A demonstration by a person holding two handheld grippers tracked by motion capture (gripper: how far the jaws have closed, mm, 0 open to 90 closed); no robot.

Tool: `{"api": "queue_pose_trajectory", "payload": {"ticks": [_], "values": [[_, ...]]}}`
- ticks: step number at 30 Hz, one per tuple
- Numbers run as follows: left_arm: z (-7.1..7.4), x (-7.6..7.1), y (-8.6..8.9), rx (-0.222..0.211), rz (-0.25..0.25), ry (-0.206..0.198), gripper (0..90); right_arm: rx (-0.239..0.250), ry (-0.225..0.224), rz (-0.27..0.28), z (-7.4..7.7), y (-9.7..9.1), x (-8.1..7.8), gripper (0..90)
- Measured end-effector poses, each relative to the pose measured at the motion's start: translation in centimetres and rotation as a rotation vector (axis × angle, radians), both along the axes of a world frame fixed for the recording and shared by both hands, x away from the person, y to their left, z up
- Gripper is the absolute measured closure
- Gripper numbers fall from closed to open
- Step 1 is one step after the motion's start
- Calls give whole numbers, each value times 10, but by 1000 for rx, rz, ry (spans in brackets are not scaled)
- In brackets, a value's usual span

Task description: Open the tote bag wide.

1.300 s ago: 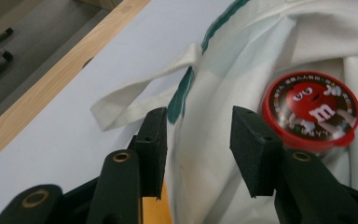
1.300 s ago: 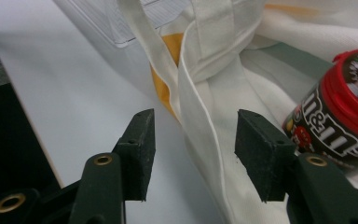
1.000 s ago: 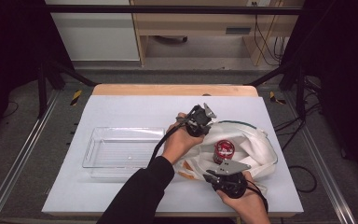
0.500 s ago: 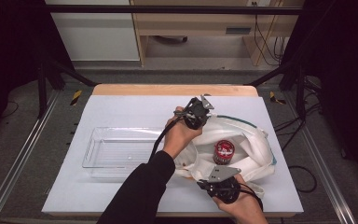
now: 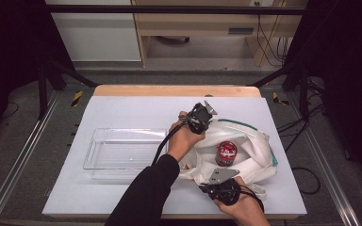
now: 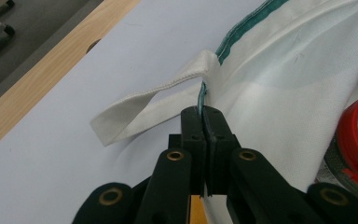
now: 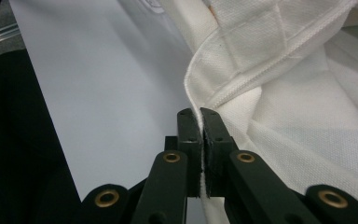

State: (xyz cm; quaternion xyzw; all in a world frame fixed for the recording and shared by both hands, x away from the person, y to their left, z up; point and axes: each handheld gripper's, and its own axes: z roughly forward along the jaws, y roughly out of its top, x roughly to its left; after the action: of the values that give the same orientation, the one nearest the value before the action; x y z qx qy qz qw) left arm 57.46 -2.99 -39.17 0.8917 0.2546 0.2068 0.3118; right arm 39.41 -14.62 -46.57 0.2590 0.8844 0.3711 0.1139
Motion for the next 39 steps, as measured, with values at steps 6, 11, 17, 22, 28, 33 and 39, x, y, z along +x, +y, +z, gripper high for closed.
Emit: {"api": "queue_pose_trajectory", "payload": {"ticks": [6,11,17,22,28,33,39], "values": [[-4,3,3,-8,14,13,884,-15,-5,3,-1,1,-1,884],[-5,-1,6,-29,11,16,877,-10,-7,4,-2,1,-1,875],[2,-15,12,-23,-13,-25,758,11,6,-10,1,-2,-4,726],[13,-32,25,-74,-13,-62,619,34,-5,-17,3,-2,-8,561],[23,-51,30,-99,-43,-89,575,30,-28,-69,6,-4,-8,457],[26,-64,32,-124,-62,-101,545,34,-40,-83,6,-6,-8,411],[30,-80,43,-140,-67,-118,489,42,-60,-107,10,-14,-14,298]]}}
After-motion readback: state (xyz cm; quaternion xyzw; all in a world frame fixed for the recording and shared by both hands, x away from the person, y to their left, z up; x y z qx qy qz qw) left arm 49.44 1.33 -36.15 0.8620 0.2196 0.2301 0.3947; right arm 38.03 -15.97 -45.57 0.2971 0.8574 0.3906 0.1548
